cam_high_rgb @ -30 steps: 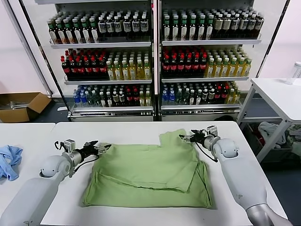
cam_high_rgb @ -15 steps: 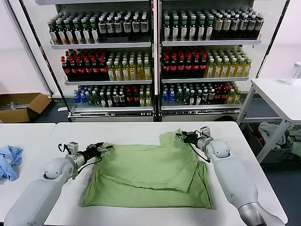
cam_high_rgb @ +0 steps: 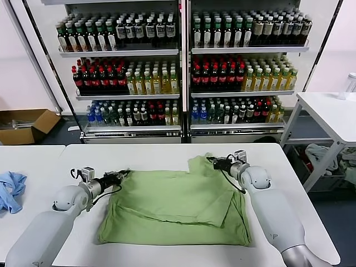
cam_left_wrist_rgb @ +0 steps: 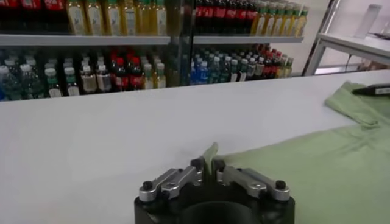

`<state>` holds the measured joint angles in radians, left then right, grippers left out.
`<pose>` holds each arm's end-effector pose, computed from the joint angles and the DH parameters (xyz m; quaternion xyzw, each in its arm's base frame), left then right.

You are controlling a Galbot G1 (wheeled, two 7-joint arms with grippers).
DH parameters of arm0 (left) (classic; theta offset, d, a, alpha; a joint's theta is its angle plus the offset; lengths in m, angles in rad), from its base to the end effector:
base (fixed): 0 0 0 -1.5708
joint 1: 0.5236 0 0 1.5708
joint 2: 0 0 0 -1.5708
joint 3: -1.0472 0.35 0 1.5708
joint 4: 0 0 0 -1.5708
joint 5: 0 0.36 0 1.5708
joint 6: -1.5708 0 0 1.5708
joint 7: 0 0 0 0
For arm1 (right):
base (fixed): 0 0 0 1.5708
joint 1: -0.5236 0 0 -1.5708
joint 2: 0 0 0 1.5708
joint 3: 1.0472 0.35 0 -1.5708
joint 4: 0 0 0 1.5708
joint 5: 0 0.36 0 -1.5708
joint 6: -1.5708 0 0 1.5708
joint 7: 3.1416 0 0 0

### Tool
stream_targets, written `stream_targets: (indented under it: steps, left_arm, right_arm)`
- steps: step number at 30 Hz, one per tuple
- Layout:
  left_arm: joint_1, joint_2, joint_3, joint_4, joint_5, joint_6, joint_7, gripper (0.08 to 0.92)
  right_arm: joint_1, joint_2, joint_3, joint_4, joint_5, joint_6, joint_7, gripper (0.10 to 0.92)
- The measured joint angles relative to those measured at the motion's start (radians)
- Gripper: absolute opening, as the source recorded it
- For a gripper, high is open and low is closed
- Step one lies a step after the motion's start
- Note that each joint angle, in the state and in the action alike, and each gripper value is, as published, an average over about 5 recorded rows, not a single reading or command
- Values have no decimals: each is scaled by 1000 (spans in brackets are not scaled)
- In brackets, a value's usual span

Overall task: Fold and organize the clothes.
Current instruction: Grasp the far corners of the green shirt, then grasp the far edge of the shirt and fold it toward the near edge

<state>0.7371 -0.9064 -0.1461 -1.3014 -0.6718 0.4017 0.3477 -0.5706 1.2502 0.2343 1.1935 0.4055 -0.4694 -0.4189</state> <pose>0.4384 0.1742 -0.3109 -0.2184 -0.9388 0.0035 0.2665 0.5090 -0.0615 -0.2866 0.2665 -0.9382 -0.0286 0.2191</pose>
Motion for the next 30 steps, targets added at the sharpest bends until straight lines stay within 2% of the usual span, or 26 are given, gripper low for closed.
stream_targets:
  steps: [7, 13, 21, 30]
  left_arm:
    - [34, 22, -28, -71, -7, -2, -11, 93]
    - [109, 54, -91, -177, -5, -6, -36, 93]
    - [264, 95, -209, -349, 5, -12, -70, 93]
    - [486, 119, -339, -502, 42, -11, -69, 93]
  right_arm:
    - [-72, -30, 46, 147, 80, -20, 22, 106]
    - [-175, -78, 106, 316, 155, -39, 49, 106]
    - [-393, -132, 219, 576, 216, -54, 82, 106]
    - [-715, -146, 340, 796, 188, -20, 83, 106]
